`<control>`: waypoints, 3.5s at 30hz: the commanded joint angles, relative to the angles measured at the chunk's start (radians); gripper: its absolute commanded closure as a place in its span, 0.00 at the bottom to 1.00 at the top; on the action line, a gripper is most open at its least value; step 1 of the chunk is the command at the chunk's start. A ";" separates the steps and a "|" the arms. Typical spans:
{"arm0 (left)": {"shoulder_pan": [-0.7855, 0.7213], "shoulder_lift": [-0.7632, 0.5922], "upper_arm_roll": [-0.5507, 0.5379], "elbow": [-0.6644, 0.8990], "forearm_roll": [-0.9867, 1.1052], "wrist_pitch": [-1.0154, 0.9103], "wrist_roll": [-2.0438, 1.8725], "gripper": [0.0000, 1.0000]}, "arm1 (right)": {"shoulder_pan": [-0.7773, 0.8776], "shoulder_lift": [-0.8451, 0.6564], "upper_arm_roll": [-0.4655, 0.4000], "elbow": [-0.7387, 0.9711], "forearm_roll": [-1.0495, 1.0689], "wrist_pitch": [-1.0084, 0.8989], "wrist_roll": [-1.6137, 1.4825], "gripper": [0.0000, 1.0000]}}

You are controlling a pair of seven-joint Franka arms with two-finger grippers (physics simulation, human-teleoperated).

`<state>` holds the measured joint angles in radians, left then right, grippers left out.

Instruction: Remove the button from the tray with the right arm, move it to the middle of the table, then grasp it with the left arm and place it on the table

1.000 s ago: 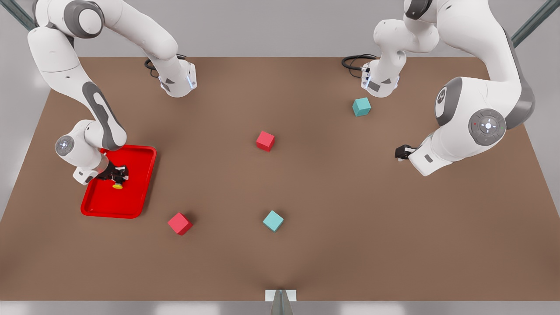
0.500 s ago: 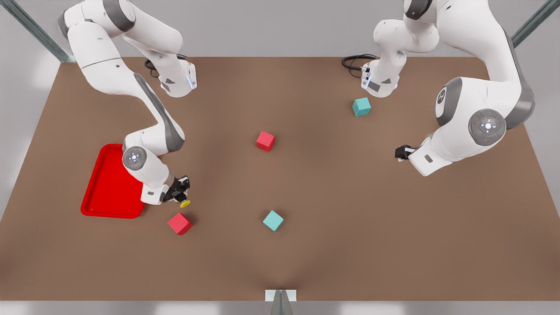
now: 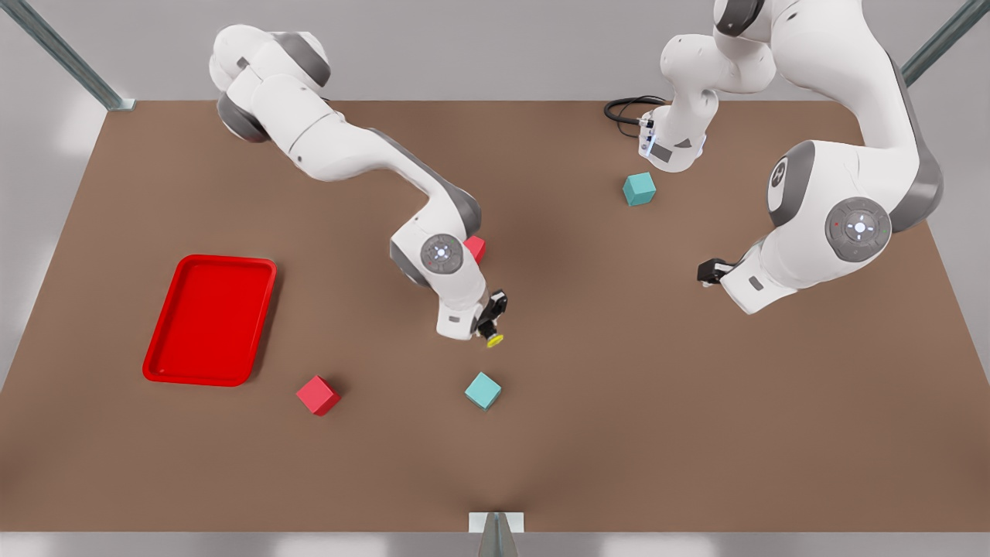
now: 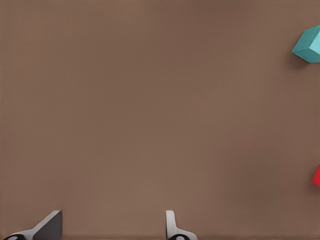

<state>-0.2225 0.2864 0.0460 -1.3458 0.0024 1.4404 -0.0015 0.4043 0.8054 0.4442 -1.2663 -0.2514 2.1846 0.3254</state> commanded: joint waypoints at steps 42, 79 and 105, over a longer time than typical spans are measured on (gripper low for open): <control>-0.420 0.378 -0.003 -0.334 -0.081 1.022 -1.054 0.00 | -0.525 -0.594 -0.183 -0.163 0.213 -0.571 -0.278 0.00; -0.449 0.407 -0.017 -0.451 0.077 1.094 -0.788 0.40 | -0.495 -0.566 -0.185 -0.148 0.195 -0.562 -0.289 0.00; -0.538 0.480 -0.003 -0.033 0.761 0.285 -2.901 0.55 | -0.489 -0.562 -0.185 -0.148 0.172 -0.562 -0.289 0.00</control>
<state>-0.7558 0.7596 0.0427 -1.3788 0.6117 1.8324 -1.4810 -0.0865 0.2450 0.2587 -1.4151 -0.0732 1.6233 0.0552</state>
